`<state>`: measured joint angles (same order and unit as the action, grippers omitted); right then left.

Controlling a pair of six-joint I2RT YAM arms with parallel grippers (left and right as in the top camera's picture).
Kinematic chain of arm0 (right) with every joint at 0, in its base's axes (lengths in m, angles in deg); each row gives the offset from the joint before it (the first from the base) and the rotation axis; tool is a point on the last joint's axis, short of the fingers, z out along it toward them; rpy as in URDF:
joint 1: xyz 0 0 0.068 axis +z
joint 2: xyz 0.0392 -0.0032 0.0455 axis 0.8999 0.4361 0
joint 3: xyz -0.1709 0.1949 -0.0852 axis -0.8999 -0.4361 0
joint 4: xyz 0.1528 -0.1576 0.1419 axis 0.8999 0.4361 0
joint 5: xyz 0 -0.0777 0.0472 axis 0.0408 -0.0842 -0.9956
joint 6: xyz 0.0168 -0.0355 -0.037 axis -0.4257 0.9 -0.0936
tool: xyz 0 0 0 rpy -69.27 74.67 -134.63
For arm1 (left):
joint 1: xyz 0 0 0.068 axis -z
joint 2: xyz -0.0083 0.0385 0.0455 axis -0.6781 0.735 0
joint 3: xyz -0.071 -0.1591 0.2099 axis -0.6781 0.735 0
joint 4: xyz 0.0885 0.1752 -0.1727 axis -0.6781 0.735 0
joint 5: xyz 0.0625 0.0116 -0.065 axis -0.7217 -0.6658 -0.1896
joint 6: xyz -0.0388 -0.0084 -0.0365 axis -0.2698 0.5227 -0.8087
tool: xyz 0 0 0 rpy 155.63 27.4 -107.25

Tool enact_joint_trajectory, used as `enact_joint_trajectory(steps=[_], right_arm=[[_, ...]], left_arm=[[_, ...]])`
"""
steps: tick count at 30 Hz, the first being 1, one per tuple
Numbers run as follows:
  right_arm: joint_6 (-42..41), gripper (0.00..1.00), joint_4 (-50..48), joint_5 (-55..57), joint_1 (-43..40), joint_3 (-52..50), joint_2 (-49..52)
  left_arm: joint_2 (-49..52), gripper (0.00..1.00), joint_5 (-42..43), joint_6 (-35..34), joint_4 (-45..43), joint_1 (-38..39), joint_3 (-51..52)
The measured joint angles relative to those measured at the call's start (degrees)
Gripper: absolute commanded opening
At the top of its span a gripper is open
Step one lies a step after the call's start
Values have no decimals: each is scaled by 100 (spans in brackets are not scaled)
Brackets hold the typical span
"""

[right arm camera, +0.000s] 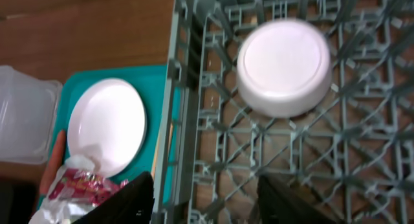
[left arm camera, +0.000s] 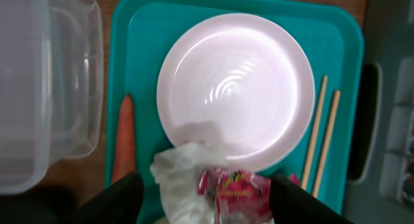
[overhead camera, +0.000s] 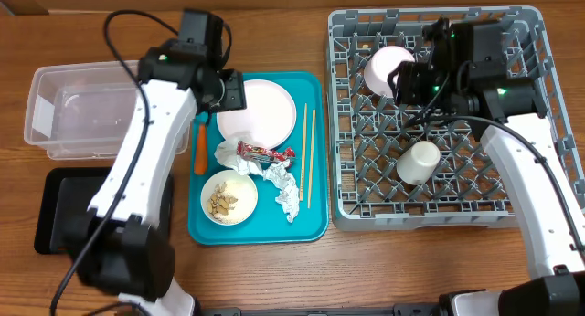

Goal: Sort waste into correct bins and load items into the dishwasher
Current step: 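Move the left gripper down to the pink plate's left rim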

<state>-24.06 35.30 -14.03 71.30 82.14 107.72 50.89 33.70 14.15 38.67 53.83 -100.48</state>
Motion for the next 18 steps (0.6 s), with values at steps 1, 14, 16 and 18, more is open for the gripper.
enact_joint_trajectory(steps=[1, 14, 16, 18], right_arm=[[-20, 56, 105, -24, 0, 0, 22], [-63, 56, 278, -131, 0, -44, 39], [-66, 56, 249, -131, 0, -101, 39], [-63, 56, 210, -127, 0, -160, 39]], left_arm=[[138, 64, -11, 0, -72, 0, 0], [1296, 64, -229, 0, -490, 0, 0], [1421, 64, -251, -2, -503, 0, 0], [1550, 64, -280, 0, -531, 0, 0]])
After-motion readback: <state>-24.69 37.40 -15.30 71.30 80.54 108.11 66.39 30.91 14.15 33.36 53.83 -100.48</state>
